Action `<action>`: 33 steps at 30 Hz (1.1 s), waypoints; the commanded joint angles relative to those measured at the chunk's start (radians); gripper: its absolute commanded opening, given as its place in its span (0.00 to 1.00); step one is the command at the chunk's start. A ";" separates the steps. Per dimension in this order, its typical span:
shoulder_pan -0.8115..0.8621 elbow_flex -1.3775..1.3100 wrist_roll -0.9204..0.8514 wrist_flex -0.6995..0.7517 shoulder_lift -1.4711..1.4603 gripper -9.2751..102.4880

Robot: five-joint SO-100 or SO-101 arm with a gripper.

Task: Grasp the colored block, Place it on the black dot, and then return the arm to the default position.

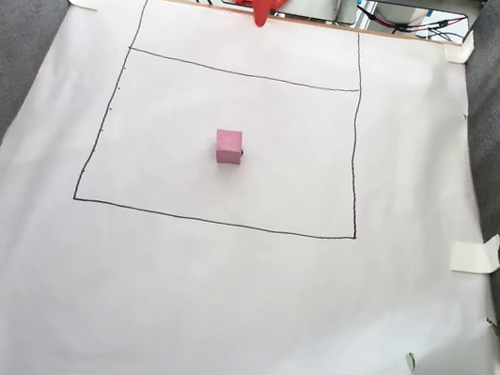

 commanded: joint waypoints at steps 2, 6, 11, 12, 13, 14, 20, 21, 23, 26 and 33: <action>0.029 0.232 -0.017 -0.018 0.261 0.11; 0.112 0.400 -0.026 -0.040 0.483 0.08; 0.155 0.568 0.008 0.009 0.726 0.08; 0.158 0.594 0.025 0.023 0.758 0.08; 0.156 0.620 0.041 0.031 0.770 0.08; 0.150 0.641 0.041 0.034 0.767 0.08; 0.149 0.787 0.038 0.034 0.862 0.08; 0.155 0.796 0.031 0.037 0.870 0.08; 0.156 0.815 0.003 0.038 0.873 0.08; 0.149 0.848 -0.034 0.038 0.873 0.08; 0.133 0.982 -0.172 -0.032 0.873 0.08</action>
